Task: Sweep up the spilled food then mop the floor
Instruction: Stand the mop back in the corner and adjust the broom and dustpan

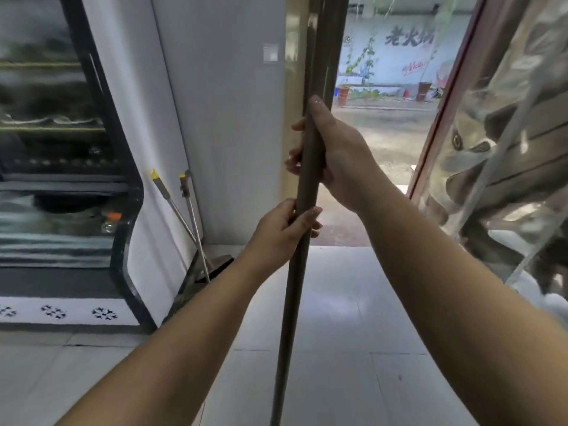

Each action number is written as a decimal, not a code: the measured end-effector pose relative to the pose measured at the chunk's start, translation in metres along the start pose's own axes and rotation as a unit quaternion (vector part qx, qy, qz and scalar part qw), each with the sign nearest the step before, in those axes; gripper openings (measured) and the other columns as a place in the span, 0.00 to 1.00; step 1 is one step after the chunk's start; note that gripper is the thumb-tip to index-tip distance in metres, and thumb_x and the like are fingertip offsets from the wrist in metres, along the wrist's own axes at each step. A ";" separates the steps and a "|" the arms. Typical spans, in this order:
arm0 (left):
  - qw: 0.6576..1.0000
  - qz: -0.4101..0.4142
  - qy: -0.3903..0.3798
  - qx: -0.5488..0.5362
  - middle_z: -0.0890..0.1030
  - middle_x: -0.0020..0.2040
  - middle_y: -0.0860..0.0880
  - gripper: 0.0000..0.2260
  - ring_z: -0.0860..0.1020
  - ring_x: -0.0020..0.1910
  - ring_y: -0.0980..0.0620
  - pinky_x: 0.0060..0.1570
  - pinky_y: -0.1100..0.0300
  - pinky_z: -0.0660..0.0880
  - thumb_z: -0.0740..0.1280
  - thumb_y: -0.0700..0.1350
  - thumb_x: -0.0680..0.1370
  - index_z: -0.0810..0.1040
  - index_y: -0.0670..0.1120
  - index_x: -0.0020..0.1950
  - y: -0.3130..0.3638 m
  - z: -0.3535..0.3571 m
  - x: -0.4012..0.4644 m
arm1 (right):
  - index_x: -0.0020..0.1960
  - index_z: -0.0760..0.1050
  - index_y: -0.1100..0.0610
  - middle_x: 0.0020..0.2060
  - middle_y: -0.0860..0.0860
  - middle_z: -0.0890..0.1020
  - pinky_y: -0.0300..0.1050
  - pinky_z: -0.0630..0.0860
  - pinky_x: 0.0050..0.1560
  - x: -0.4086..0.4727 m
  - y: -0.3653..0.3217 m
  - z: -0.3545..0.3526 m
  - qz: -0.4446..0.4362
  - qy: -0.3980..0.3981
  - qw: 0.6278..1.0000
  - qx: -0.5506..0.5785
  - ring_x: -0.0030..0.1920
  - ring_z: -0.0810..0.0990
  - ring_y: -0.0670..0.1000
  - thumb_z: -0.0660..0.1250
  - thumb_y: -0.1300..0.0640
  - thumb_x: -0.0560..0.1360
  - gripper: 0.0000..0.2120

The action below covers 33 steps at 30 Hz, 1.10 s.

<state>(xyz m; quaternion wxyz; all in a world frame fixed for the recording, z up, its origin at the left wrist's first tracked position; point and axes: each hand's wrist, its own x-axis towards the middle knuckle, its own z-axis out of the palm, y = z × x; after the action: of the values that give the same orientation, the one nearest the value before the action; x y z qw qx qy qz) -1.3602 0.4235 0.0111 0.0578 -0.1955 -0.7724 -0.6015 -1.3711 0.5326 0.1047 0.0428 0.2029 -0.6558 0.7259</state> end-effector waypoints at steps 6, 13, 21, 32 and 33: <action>0.998 0.053 -0.012 -0.025 0.81 0.39 0.55 0.04 0.81 0.36 0.63 0.35 0.74 0.74 0.60 0.53 0.78 0.72 0.55 0.47 0.021 0.016 0.079 | 0.48 0.76 0.56 0.37 0.51 0.82 0.44 0.80 0.45 0.051 -0.020 -0.054 -0.028 0.011 0.999 -0.022 0.37 0.82 0.48 0.60 0.50 0.79 0.11; 0.996 0.060 0.033 -0.063 0.80 0.38 0.52 0.05 0.80 0.32 0.61 0.37 0.70 0.77 0.59 0.50 0.79 0.73 0.53 0.47 0.006 0.063 0.179 | 0.46 0.74 0.55 0.41 0.52 0.81 0.48 0.79 0.51 0.131 -0.002 -0.130 -0.052 0.003 0.995 -0.090 0.42 0.82 0.50 0.63 0.54 0.78 0.06; 0.997 0.014 0.024 -0.072 0.83 0.36 0.56 0.06 0.82 0.37 0.60 0.36 0.71 0.77 0.60 0.51 0.79 0.74 0.50 0.47 -0.003 0.061 0.295 | 0.40 0.76 0.56 0.28 0.47 0.80 0.39 0.79 0.41 0.237 0.017 -0.169 -0.106 0.023 0.993 0.046 0.31 0.78 0.44 0.67 0.60 0.76 0.06; 0.991 -0.082 -0.087 -0.059 0.80 0.49 0.49 0.02 0.80 0.45 0.52 0.39 0.63 0.79 0.61 0.51 0.79 0.71 0.55 0.49 -0.067 -0.039 0.455 | 0.40 0.78 0.55 0.28 0.47 0.79 0.35 0.77 0.36 0.422 0.083 -0.153 -0.124 0.033 0.991 0.022 0.31 0.79 0.43 0.68 0.62 0.74 0.05; 0.990 -0.088 -0.102 -0.045 0.79 0.48 0.50 0.02 0.80 0.45 0.53 0.39 0.63 0.79 0.62 0.49 0.79 0.70 0.56 0.50 -0.075 -0.053 0.468 | 0.41 0.78 0.55 0.28 0.48 0.79 0.35 0.77 0.36 0.440 0.088 -0.147 -0.126 0.035 0.991 0.019 0.32 0.79 0.43 0.68 0.62 0.74 0.04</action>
<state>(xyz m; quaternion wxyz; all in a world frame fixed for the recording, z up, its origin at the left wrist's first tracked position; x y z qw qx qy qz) -1.8248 0.4673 0.1091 -0.0831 -0.1891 -0.7606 -0.6155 -1.8375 0.5734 0.1687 0.1525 0.2591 -0.6097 0.7334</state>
